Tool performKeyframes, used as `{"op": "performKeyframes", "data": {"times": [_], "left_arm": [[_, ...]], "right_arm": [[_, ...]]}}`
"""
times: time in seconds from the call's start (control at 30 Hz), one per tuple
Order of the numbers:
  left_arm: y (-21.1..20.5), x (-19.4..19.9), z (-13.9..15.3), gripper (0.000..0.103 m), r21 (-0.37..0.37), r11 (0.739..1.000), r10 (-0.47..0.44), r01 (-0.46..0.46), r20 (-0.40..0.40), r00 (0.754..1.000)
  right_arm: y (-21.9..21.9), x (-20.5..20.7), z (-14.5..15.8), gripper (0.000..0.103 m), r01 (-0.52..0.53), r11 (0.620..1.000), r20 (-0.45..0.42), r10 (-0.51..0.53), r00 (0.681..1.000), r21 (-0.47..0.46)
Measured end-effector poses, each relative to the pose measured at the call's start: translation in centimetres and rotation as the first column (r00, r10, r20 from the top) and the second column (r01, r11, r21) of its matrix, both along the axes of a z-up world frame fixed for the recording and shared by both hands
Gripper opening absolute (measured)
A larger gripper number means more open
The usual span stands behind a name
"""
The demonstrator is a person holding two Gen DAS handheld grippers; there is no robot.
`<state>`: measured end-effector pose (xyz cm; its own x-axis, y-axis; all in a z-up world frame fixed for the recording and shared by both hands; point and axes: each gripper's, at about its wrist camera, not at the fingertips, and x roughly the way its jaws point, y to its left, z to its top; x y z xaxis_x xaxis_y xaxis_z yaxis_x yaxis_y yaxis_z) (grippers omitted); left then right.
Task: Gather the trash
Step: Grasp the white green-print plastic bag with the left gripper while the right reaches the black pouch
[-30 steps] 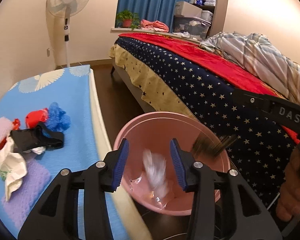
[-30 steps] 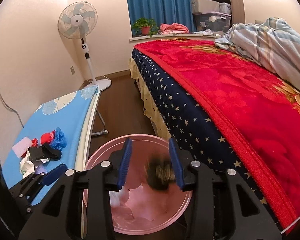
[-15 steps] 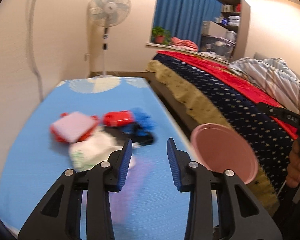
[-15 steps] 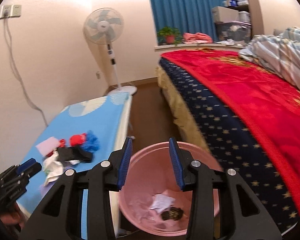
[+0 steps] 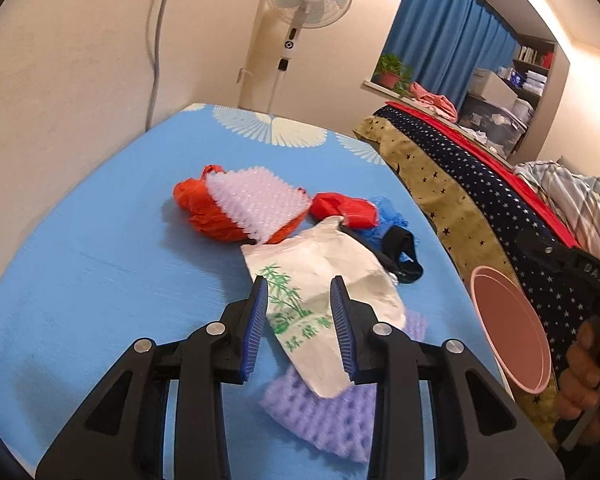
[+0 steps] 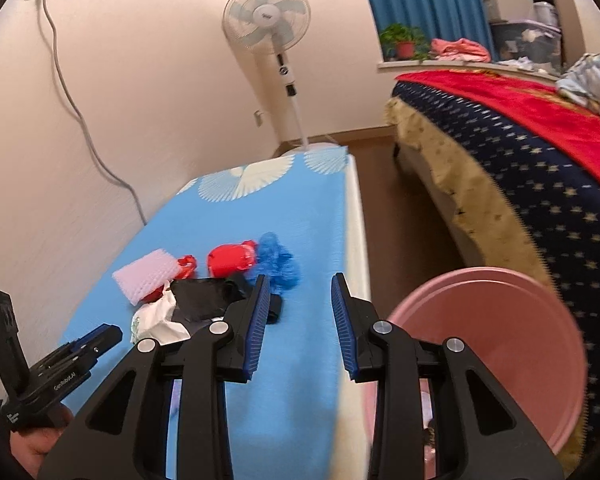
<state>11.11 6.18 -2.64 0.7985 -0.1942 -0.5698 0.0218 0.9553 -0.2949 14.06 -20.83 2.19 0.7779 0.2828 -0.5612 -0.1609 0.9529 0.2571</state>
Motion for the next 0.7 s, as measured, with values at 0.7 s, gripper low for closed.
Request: {"op": "performKeyframes", "data": {"times": [0.7], "left_arm": [[1.9, 2.8, -3.8, 0.044, -0.232, 0.973, -0.037, 0.013, -0.099, 0.994]], "right_arm": [[7.6, 7.4, -5.4, 0.039, -0.127, 0.991, -0.155, 0.130, 0.979, 0.028]]}}
